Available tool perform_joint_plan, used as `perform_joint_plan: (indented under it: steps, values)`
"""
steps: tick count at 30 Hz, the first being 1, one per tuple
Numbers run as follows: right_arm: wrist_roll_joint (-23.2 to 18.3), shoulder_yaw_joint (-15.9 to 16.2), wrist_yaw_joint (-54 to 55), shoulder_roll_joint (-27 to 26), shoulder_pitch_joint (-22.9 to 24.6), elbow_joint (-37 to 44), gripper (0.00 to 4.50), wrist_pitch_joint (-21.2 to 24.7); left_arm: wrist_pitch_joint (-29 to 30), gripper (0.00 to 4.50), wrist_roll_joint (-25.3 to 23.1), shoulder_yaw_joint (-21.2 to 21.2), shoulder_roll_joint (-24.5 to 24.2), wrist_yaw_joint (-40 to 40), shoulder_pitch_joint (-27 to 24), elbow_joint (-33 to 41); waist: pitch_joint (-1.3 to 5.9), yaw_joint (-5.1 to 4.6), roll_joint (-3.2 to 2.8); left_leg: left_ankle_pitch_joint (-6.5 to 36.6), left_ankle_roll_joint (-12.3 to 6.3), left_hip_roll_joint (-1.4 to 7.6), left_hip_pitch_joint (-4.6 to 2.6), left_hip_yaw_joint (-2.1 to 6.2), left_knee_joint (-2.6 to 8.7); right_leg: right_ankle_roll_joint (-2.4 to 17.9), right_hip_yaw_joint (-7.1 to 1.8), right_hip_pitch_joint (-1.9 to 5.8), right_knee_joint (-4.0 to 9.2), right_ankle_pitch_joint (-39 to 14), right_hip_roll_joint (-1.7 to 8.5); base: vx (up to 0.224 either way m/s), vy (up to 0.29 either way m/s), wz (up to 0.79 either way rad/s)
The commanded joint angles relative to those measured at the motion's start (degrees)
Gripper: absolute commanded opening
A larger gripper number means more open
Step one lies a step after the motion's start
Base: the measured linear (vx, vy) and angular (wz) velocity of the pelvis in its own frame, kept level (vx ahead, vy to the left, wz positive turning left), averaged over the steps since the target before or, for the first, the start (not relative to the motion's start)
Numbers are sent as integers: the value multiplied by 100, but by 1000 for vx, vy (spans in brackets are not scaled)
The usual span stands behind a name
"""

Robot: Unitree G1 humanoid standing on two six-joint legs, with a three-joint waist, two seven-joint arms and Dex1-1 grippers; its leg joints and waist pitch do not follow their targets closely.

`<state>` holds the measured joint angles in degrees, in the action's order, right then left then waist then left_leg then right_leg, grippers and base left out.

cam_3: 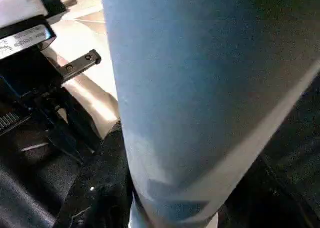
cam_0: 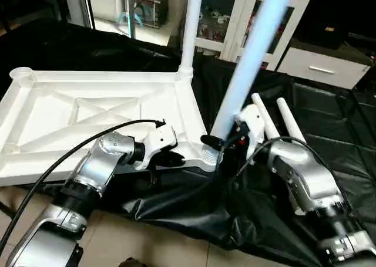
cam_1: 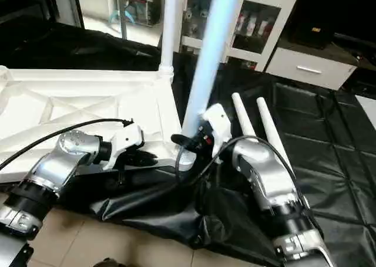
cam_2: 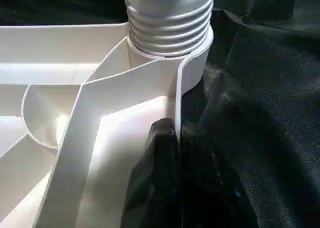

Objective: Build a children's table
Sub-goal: Pick table leg

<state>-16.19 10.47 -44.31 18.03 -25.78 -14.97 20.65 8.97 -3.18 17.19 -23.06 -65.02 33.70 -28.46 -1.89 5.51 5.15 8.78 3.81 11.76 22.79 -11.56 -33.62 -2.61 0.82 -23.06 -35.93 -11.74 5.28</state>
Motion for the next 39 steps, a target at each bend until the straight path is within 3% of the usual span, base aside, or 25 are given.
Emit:
perform_joint_plan:
  steps: [1, 8, 10, 26, 30, 33, 36, 37, 38, 39]
  values:
    - [333, 275, 10, 94, 294, -976, 185, 673, -12, 0, 384, -434, -17, 144, 33, 64, 262, -26, -30, 1964, 254, 151, -200, 85, 470, 954, -104, 75, 478, -1347, 221, 0, 0, 0]
    - [293, 107, 116, -55, 50, -1460, 185, 642, 20, 0, 402, -415, -29, 115, -44, 177, 240, -82, -11, 2634, 468, 160, -230, 141, 512, 809, -104, 26, 551, -2061, 238, 0, 0, 0]
    - [321, 117, 114, -58, 73, -1421, 185, 582, 33, 0, 405, -411, -32, 132, -73, 219, 241, -89, 26, 2684, 465, 159, -231, 138, 509, 797, -105, 20, 561, -2093, 237, 0, 0, 0]
    - [418, -84, 674, -291, 281, -1239, 185, 135, 271, 0, 343, -443, -20, 425, -164, 411, 237, -109, -16, 2976, 527, 156, -252, 162, 545, 773, -107, -15, 594, -2190, 229, 0, 0, 0]
    - [781, -420, 2189, -756, -104, -1832, 185, -103, 832, 0, 72, -426, 389, 1249, -43, 486, 233, -221, -9, 3051, 648, 141, -240, 182, 554, 766, -92, -37, 601, -2409, 230, 0, 0, 0]
    - [820, -692, 3050, -977, -286, -2138, 185, -181, 1178, 0, -65, -463, 674, 1776, 106, 414, 240, -260, -11, 3100, 596, 136, -269, 177, 537, 673, -96, -56, 638, -2458, 224, 0, 0, 0]
    - [743, -942, 3769, -1261, -471, -2469, 185, -271, 1642, 0, -136, -534, 1128, 2388, 323, 383, 265, -253, -15, 2773, 581, 138, -242, 167, 551, 703, -89, -6, 597, -1887, 189, 0, 0, 0]
    - [660, -1049, 4124, -1449, -622, -2743, 185, -350, 1874, 0, -140, -588, 1459, 2747, 484, 397, 266, -256, -45, 2696, 596, 136, -260, 147, 539, 754, -102, -34, 578, -1604, 179, 0, 0, 0]
    - [658, -1051, 4132, -1453, -625, -2750, 185, -352, 1879, 0, -140, -589, 1467, 2755, 488, 398, 268, -265, -24, 2688, 578, 128, -267, 127, 534, 765, -103, -35, 585, -1543, 166, 0, 0, 0]
    - [643, -1068, 4237, -1505, -683, -2856, 185, -387, 1944, 0, -125, -618, 1582, 2872, 540, 411, 286, -247, -11, 2538, 533, 120, -242, 132, 525, 773, -101, 15, 566, -1383, 175, 0, 0, 0]
